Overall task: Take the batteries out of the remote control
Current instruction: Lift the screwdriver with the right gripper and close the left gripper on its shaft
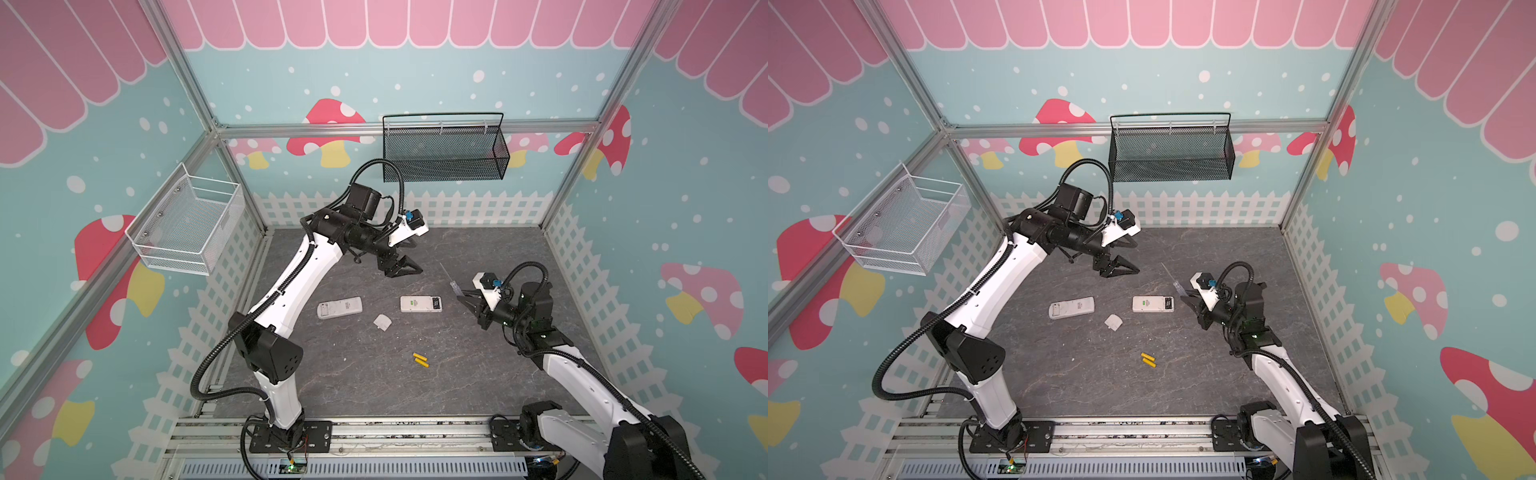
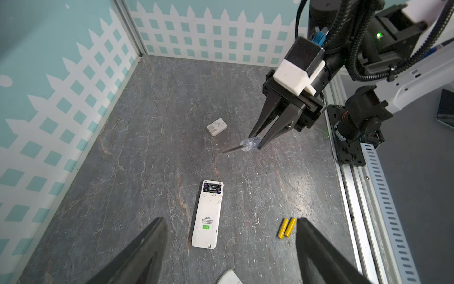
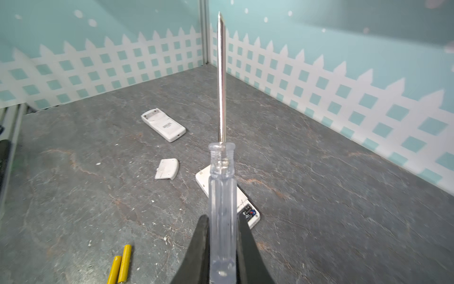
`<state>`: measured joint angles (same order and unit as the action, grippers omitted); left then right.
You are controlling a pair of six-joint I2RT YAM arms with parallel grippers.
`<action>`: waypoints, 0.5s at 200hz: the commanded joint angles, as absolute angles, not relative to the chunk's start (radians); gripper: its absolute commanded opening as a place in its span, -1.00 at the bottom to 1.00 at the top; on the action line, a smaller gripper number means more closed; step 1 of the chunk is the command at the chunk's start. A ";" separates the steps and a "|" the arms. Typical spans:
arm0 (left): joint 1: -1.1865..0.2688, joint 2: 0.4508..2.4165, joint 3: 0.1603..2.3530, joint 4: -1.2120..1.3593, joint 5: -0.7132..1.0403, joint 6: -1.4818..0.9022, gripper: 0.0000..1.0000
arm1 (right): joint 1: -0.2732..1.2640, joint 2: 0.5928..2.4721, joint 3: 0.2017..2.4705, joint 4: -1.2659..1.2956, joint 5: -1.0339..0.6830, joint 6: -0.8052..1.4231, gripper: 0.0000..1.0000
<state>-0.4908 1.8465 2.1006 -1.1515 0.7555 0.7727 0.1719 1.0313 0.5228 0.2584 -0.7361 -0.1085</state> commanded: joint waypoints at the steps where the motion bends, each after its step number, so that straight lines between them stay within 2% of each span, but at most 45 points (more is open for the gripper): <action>1: -0.515 1.877 2.159 -1.300 0.762 0.999 0.60 | 0.177 1.020 0.538 0.301 -0.898 -0.187 -0.89; 30: -0.559 1.909 2.237 -1.371 0.699 1.094 0.57 | 0.176 1.050 0.570 0.286 -1.017 -0.140 -0.89; 44: -0.568 1.916 2.244 -1.384 0.695 1.128 0.57 | 0.182 1.054 0.565 0.310 -1.021 -0.131 -0.89; 63: -0.571 1.927 2.268 -1.385 0.693 1.082 0.56 | 0.183 1.041 0.578 0.291 -0.892 -0.141 -0.89; 100: -0.564 1.925 2.268 -1.331 0.690 0.884 0.56 | 0.188 0.907 0.504 0.365 -0.587 -0.318 -0.96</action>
<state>-0.5705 1.9114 2.2616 -1.3388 0.6949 0.9981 0.1799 0.9932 0.5407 0.2871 -0.7902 -0.1726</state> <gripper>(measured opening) 0.780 0.155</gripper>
